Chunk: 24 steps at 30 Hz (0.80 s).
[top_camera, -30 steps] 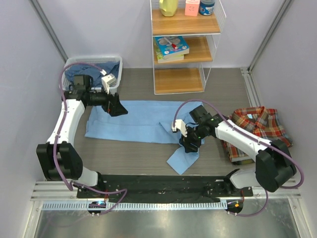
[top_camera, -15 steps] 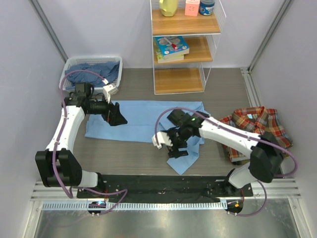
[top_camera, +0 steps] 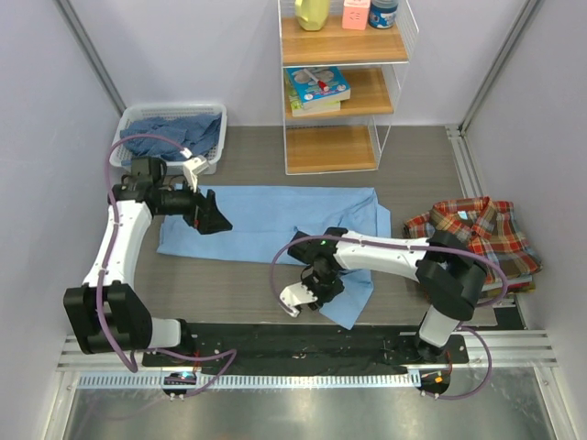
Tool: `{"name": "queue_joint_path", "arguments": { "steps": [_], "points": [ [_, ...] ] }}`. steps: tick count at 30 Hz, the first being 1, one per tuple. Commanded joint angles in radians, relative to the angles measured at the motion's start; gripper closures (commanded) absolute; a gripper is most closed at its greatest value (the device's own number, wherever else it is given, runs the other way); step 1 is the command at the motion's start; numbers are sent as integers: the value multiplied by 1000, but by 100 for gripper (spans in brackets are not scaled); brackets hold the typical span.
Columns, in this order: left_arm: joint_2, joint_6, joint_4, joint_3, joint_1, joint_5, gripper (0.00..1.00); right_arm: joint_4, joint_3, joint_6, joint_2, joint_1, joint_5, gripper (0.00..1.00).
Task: Fold and stack the long sleeve shirts
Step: Fold the shirt
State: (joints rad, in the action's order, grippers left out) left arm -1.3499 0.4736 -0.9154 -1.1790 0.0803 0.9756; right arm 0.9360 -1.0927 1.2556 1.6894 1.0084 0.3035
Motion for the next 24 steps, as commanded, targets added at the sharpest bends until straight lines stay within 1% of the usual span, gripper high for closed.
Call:
{"name": "queue_joint_path", "arguments": {
  "steps": [1,2,4,5,6,7,8,9,10,11,12,13,14,15,16,17,19,20,23,24],
  "points": [
    [35,-29,26,-10,13,46,0,9,-62,-10,0,4,-17,85],
    [38,-17,10,-11,13,48,0,7,-85,-24,-10,-2,0,98],
    [58,26,-8,-18,12,51,0,3,-185,-89,-51,-74,58,99],
    [64,37,-31,-21,12,52,0,1,-225,-122,-65,-111,125,99],
    [70,60,-45,-31,4,60,0,-25,-305,-160,-72,-176,153,99],
    [83,97,-71,-37,-5,78,0,-38,-346,-245,-88,-213,190,99],
    [90,108,-83,-41,-19,87,0,-60,-380,-295,-97,-247,218,99],
    [100,111,-80,-31,-51,98,0,-128,-413,-338,-109,-314,277,99],
    [127,105,-59,-21,-68,132,0,-173,-417,-387,-123,-338,295,99],
    [142,50,-22,2,-71,140,0,-224,-409,-469,-155,-358,301,99],
    [156,4,112,24,-142,137,0,-318,-386,-504,-172,-376,324,99],
    [182,-54,180,69,-164,112,0,-359,-372,-525,-187,-399,330,99],
    [189,-161,264,88,-181,103,0,-415,-349,-545,-213,-402,335,99],
    [189,-220,389,100,-210,97,0,-433,-343,-545,-224,-407,339,99],
    [172,-257,436,93,-221,86,0,-443,-342,-547,-232,-406,344,99],
    [155,-327,469,79,-232,81,0,-453,-343,-547,-243,-406,345,99],
    [120,-392,530,20,-255,63,0,-470,-342,-556,-255,-407,336,99],
    [76,-464,538,-4,-261,46,0,-495,-329,-564,-273,-406,332,99],
    [15,-571,541,-57,-289,72,0,-586,-285,-599,-306,-406,283,99],
    [14,-634,540,-57,-298,74,0,-594,-282,-608,-316,-406,273,99]
  ]
}}
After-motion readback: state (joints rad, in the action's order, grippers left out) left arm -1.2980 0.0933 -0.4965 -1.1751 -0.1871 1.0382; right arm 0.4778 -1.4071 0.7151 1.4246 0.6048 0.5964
